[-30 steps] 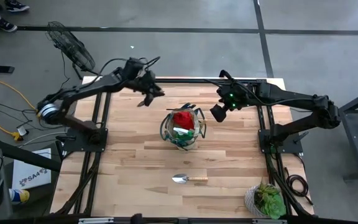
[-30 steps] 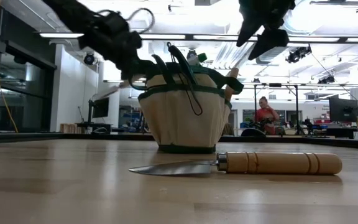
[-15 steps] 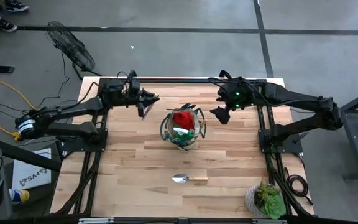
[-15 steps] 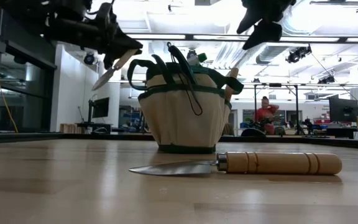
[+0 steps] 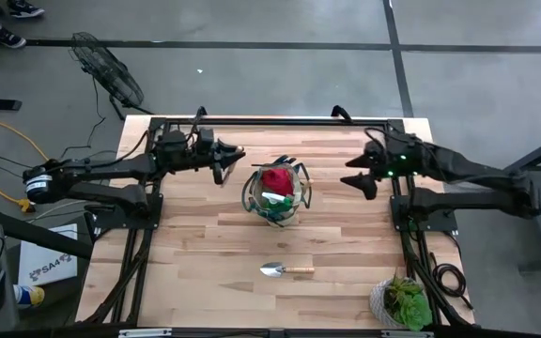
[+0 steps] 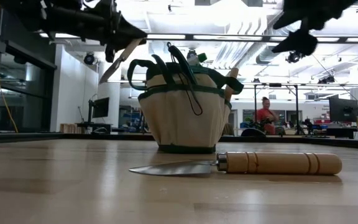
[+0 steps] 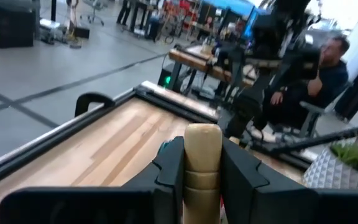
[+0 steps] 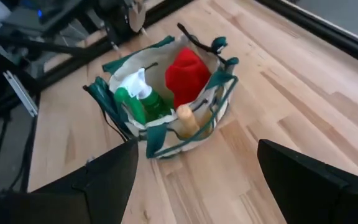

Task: Pick & Place Garden tools in Gardening bag
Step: Put the top trowel into the gardening bag

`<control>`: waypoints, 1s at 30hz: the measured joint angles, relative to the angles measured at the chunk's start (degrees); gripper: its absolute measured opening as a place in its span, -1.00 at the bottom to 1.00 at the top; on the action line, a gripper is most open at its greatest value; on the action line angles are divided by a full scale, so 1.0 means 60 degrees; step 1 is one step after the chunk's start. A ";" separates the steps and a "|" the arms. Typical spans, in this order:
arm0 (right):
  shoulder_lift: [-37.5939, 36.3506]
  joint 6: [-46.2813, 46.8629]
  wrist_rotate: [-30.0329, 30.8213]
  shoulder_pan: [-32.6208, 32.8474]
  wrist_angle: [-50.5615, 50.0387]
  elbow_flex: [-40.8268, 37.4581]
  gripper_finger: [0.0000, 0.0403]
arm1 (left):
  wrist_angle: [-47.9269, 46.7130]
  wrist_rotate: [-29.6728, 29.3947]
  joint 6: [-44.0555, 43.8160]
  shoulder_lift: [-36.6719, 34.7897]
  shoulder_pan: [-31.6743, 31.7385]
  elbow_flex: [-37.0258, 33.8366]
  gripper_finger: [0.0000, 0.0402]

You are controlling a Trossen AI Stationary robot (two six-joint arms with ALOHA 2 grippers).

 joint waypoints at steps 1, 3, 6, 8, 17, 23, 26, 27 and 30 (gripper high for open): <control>-0.0316 0.0085 0.0022 -0.0003 0.0001 -0.0174 0.59 | 0.0149 -0.0004 -0.0011 0.0000 -0.0001 0.0000 -0.67; -0.0928 0.0202 0.0038 -0.0004 0.0058 -0.0469 0.59 | 0.0429 -0.0012 -0.0081 0.0000 0.0002 0.0004 -0.67; -0.1845 0.0421 0.0037 0.0000 0.0263 -0.0910 0.59 | 0.0898 -0.0023 -0.0108 0.0004 0.0013 0.0007 -0.67; -0.2447 0.0482 0.0038 0.0000 0.0391 -0.1160 0.59 | 0.1176 -0.0025 -0.0127 0.0004 0.0013 0.0007 -0.68; -0.4187 0.1798 -0.0053 0.0004 0.0408 -0.2084 0.59 | 0.1620 0.0491 -0.0290 0.0004 0.0010 0.0011 -0.67; -0.4303 0.2243 -0.0936 0.0004 0.0367 -0.2123 0.59 | 0.1616 0.1242 -0.0298 0.0011 0.0010 0.0011 -0.68; -0.4295 0.2136 -0.1499 0.0007 0.0373 -0.2123 0.59 | 0.1614 0.1606 -0.0349 0.0011 0.0010 0.0011 -0.68; -0.4293 0.2128 -0.1536 0.0007 0.0373 -0.2123 0.59 | 0.1613 0.1743 -0.0356 0.0011 0.0010 0.0011 -0.67; -0.4296 0.2119 -0.1460 0.0004 0.0372 -0.2123 0.59 | 0.1658 0.2199 -0.0338 0.0104 0.0010 0.0018 -0.67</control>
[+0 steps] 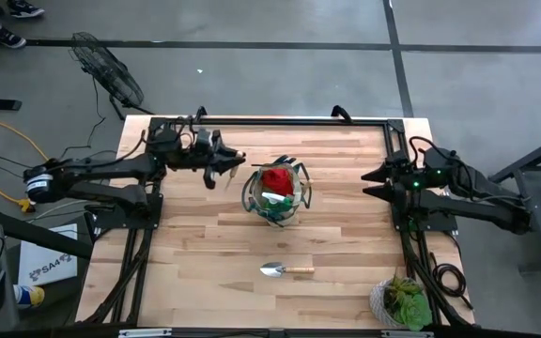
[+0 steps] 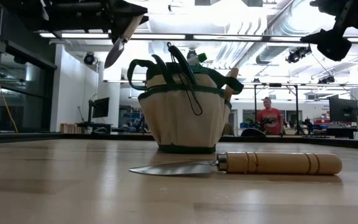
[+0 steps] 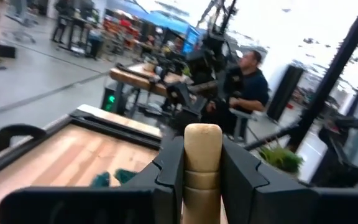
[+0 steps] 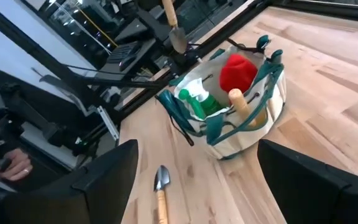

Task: Pick & Place Garden tools in Gardening bag
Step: Put the top trowel into the gardening bag

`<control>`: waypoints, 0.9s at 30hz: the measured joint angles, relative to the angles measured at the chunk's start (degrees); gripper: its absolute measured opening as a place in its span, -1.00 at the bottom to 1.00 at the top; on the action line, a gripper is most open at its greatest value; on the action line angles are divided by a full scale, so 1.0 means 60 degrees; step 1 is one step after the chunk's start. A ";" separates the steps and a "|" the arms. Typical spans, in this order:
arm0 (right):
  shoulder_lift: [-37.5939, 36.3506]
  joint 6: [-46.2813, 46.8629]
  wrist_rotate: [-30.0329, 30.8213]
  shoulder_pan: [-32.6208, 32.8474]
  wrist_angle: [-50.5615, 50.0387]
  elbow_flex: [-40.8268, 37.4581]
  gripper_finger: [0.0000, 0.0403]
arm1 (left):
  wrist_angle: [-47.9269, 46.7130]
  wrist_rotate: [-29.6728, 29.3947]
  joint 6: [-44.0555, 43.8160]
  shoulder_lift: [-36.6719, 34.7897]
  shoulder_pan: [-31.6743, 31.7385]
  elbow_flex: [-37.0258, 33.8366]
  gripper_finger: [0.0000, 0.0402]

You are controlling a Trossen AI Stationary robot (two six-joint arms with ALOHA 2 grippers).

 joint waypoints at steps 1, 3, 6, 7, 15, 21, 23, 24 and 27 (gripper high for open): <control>0.0000 -0.0001 -0.0003 0.0000 0.0001 0.0001 0.59 | -0.0045 0.0160 0.0033 0.0034 0.0000 0.0000 -0.67; 0.0002 -0.0011 -0.0002 -0.0001 0.0001 0.0000 0.59 | -0.0002 0.0416 0.0099 0.0125 0.0000 0.0000 -0.68; 0.0004 -0.0011 -0.0002 -0.0001 -0.0003 0.0000 0.59 | 0.0211 0.0862 0.0102 0.0262 -0.0004 0.0000 -0.68; 0.0004 -0.0013 -0.0003 0.0001 0.0000 0.0003 0.59 | 0.0235 0.0963 0.0105 0.0301 -0.0004 0.0000 -0.68; 0.0004 -0.0015 -0.0003 0.0002 -0.0003 0.0004 0.59 | 0.0144 0.1293 0.0602 0.0464 -0.0004 0.0000 -0.68; 0.0004 -0.0015 -0.0003 -0.0001 -0.0003 0.0004 0.59 | 0.0537 0.1525 0.0887 0.0461 0.0015 -0.0317 -0.67; 0.0004 -0.0015 -0.0003 -0.0001 -0.0003 0.0004 0.59 | 0.1348 0.1418 0.0742 0.0467 0.0015 -0.0761 -0.68; 0.0004 -0.0015 0.0001 -0.0001 -0.0003 0.0004 0.59 | 0.1882 0.1196 0.0581 0.0464 0.0013 -0.1037 -0.68; 0.0004 -0.0015 -0.0003 -0.0001 -0.0003 0.0004 0.59 | 0.3371 0.0522 0.0298 0.0464 0.0016 -0.1902 -0.68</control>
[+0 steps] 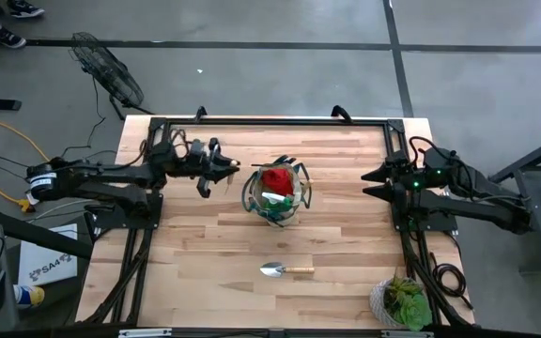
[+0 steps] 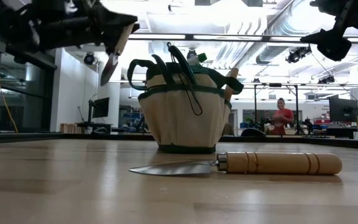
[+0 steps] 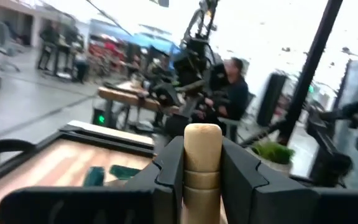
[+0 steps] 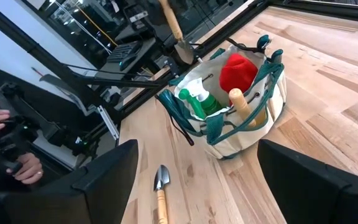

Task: Pick & Place Garden tools in Gardening bag
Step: Put the top trowel into the gardening bag

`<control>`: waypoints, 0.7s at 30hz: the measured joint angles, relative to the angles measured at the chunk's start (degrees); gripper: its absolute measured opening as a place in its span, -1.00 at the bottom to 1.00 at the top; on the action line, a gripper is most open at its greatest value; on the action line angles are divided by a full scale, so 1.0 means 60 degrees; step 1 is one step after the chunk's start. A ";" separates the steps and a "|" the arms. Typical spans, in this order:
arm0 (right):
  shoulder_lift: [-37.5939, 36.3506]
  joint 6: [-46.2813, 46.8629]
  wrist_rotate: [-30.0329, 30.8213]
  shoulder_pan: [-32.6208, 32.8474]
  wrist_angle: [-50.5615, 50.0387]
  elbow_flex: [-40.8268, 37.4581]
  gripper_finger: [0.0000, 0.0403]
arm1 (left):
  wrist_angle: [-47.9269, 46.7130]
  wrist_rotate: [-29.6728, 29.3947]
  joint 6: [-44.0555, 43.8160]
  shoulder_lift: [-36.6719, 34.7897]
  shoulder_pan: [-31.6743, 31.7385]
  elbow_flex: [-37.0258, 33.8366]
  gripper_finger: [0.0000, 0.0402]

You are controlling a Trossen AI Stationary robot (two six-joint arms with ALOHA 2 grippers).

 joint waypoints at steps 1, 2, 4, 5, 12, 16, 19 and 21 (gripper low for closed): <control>0.0000 0.0000 0.0000 0.0001 0.0000 0.0000 0.59 | 0.0365 -0.0159 -0.0026 0.0001 0.0002 -0.0239 -0.68; 0.0000 0.0000 0.0000 0.0002 0.0000 0.0000 0.59 | 0.0710 -0.0273 -0.0028 0.0003 0.0002 -0.0439 -0.68; 0.0000 -0.0002 0.0000 0.0002 0.0000 0.0000 0.59 | 0.1322 -0.0317 -0.0047 0.0000 0.0002 -0.0737 -0.67; 0.0000 0.0000 0.0000 0.0002 0.0000 0.0000 0.59 | 0.1625 -0.0314 -0.0065 0.0000 0.0002 -0.0860 -0.68; 0.0000 0.0000 0.0000 0.0000 0.0000 0.0004 0.59 | 0.3414 -0.0343 0.0045 0.0000 0.0000 -0.1489 -0.68; 0.0000 0.0000 0.0000 0.0000 0.0000 0.0007 0.59 | 0.3824 -0.0504 0.0041 0.0000 -0.0092 -0.1735 -0.67; 0.0000 0.0000 0.0000 0.0002 -0.0003 0.0007 0.59 | 0.4075 -0.0812 0.0294 0.0000 -0.0456 -0.1741 -0.62; 0.0000 0.0000 0.0000 0.0000 0.0000 0.0007 0.59 | 0.4323 -0.1287 0.0698 -0.0003 -0.0773 -0.1741 -0.64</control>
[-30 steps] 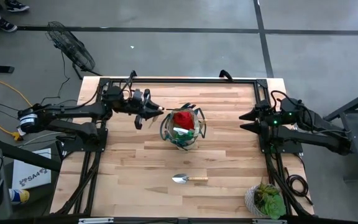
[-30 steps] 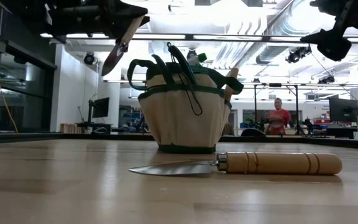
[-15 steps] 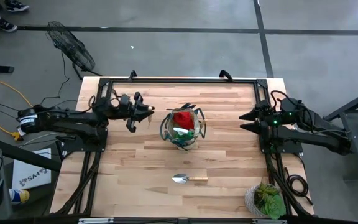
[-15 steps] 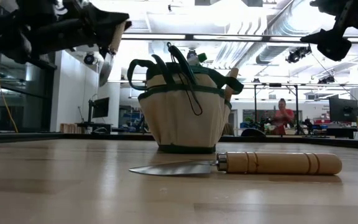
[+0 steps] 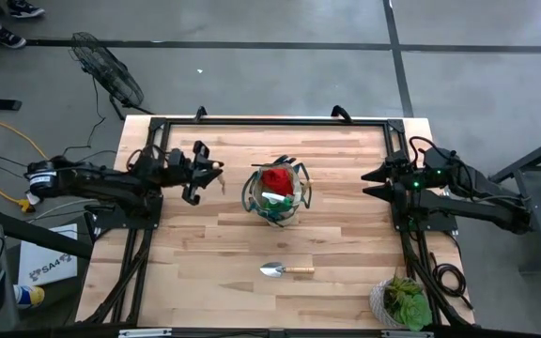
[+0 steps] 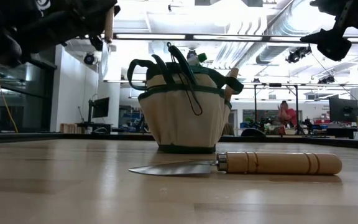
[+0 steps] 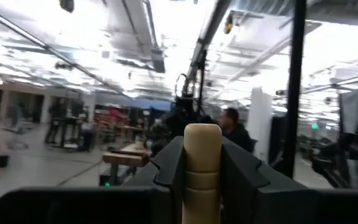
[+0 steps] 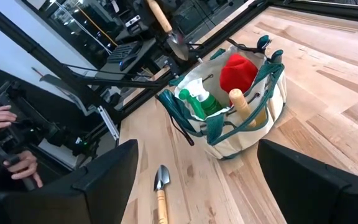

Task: Pick & Place Garden tools in Gardening bag
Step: Put the top trowel into the gardening bag

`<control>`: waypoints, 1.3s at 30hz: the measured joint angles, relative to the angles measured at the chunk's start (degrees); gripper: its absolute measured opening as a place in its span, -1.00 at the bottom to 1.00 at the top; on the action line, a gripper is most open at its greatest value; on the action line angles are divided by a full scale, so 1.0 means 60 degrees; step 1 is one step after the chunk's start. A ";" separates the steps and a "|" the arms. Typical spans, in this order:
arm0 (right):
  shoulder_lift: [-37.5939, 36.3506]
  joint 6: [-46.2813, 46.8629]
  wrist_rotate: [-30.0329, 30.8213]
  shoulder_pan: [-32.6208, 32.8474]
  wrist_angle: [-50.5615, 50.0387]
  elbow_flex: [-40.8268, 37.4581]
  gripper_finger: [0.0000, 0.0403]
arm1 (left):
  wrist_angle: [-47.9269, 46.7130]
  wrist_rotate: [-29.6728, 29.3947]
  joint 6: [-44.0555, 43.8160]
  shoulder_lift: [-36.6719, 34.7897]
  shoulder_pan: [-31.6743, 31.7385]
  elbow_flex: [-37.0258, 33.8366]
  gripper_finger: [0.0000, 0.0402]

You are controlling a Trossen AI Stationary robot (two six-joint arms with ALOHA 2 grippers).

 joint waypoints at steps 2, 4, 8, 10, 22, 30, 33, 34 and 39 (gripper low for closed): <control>0.0000 0.0000 0.0000 0.0000 -0.0004 0.0000 0.59 | -0.0014 -0.0564 0.0197 -0.0001 -0.0294 0.0000 -0.68; 0.0000 0.0000 0.0000 0.0000 0.0000 0.0000 0.59 | -0.0035 -0.0906 0.0329 0.0003 -0.0506 0.0000 -0.68; 0.0004 0.0000 0.0000 0.0000 -0.0001 0.0000 0.59 | -0.0013 -0.1423 0.0616 0.0234 -0.1053 0.0000 -0.68; 0.0004 0.0000 0.0000 0.0000 0.0000 0.0000 0.59 | 0.0170 -0.1762 0.0723 0.0465 -0.1343 0.0000 -0.68; 0.0004 0.0000 0.0000 0.0001 0.0000 0.0000 0.59 | 0.1347 -0.3724 0.1096 0.2798 -0.2859 0.0252 -0.68; 0.0007 0.0000 0.0000 0.0001 0.0000 0.0000 0.59 | 0.1370 -0.3921 0.1339 0.3651 -0.2912 0.1498 -0.68; 0.0004 0.0000 0.0000 0.0004 0.0004 0.0000 0.59 | 0.1372 -0.3915 0.1357 0.4050 -0.2916 0.1978 -0.68; 0.0004 0.0000 0.0000 0.0000 0.0000 0.0000 0.59 | 0.1372 -0.3935 0.1362 0.4211 -0.2916 0.2126 -0.68; 0.0004 0.0000 0.0000 0.0001 0.0001 0.0000 0.59 | 0.1378 -0.4083 0.1381 0.4810 -0.2916 0.2647 -0.68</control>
